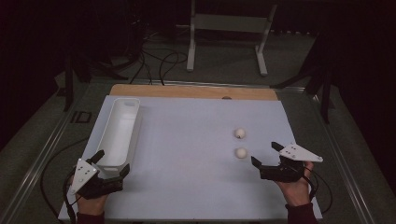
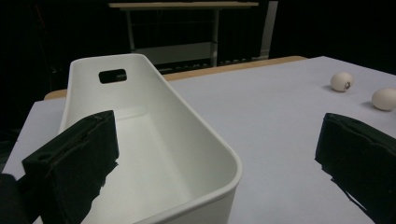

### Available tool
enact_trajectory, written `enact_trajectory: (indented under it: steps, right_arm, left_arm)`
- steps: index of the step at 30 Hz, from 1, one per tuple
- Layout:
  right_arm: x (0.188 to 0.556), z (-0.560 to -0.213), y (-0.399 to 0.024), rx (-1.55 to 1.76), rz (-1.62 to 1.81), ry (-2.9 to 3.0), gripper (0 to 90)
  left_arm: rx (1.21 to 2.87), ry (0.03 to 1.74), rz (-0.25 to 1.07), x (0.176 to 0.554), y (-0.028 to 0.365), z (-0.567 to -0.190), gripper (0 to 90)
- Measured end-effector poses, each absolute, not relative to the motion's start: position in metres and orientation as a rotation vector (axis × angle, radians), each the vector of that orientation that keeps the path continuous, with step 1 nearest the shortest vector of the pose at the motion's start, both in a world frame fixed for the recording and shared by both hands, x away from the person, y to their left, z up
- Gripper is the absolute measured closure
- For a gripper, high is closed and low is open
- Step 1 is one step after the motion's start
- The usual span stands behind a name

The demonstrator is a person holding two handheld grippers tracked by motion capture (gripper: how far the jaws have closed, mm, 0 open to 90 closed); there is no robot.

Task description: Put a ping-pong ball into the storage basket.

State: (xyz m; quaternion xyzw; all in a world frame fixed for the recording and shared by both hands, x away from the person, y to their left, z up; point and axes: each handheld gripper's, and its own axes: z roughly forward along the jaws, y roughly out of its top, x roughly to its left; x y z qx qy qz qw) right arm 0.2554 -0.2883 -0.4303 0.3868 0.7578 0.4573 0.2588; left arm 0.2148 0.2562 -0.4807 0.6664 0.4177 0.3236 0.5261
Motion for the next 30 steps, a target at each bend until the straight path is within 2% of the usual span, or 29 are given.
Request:
enact_trajectory:
  steps: [30]
  right_arm:
    - [0.279, -0.423, -0.272, 1.022, 1.186, 2.125, 7.0]
  left_arm:
    - [1.596, 1.004, 0.776, 0.216, 0.255, -0.482, 0.2]
